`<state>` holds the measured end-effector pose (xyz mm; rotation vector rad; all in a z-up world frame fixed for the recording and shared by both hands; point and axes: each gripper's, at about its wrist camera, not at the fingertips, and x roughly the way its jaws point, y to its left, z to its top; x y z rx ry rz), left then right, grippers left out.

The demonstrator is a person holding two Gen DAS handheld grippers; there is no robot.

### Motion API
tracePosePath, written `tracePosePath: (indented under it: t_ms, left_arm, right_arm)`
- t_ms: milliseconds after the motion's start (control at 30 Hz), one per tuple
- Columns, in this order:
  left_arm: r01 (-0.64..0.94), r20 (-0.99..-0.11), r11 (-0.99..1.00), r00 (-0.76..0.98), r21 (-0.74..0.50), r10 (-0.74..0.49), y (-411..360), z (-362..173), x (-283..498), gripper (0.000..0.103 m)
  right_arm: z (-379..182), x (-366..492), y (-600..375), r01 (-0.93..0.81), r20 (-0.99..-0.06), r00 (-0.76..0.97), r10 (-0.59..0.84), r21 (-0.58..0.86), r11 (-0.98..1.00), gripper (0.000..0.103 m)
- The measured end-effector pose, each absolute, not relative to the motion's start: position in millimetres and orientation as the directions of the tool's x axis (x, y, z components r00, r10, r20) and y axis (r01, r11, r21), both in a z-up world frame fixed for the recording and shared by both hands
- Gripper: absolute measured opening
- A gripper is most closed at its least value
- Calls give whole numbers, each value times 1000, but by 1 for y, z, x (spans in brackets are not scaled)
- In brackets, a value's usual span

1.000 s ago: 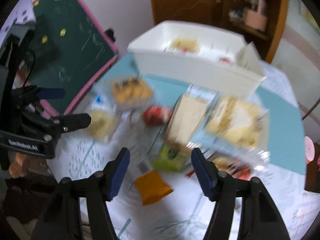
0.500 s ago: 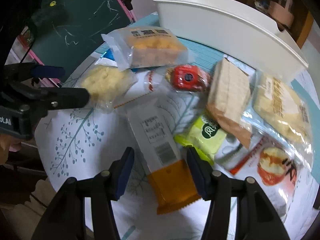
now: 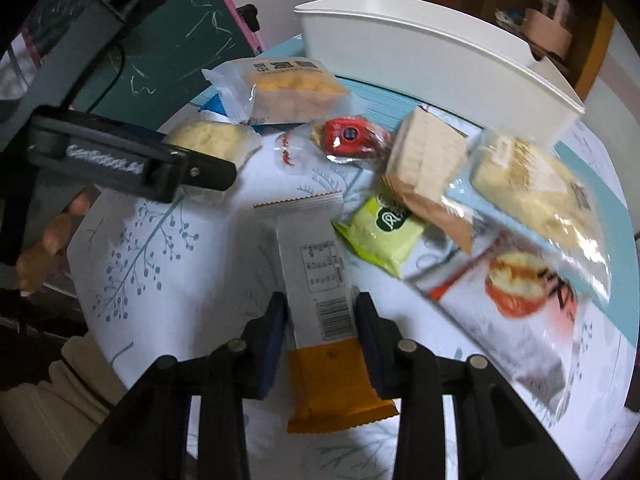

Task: Organize snacks
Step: 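Grasp the orange-ended bar with the right gripper while the left grasps a cookie pack, then lift both held snacks over the white tray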

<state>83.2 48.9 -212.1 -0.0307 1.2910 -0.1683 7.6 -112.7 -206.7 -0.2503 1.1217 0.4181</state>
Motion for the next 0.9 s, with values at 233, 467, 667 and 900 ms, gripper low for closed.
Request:
tracePosePath:
  t_ms: [233,467,667,900]
  left_arm:
    - [155,-936,988,342,-27,-79,36,-212,75,50]
    - [174,-931,984,361,23,-42,28,-207,55,33]
    - [197,-918,980,390,6,-73,28,-187,28,32]
    - [248,-870,969,473,-16,-136,9,-137,21,32]
  right_arm:
    - [-209,2,-108,-450,-891,411,192,-15,893,33]
    - [-204,-9,-112,-456,-883,419,212,-3,890,32]
    - [-190,-16,-118,-447,-859,459,227,-3,894,31]
    - [-165,-16,-134,-391,-825,515,231,13,920,31]
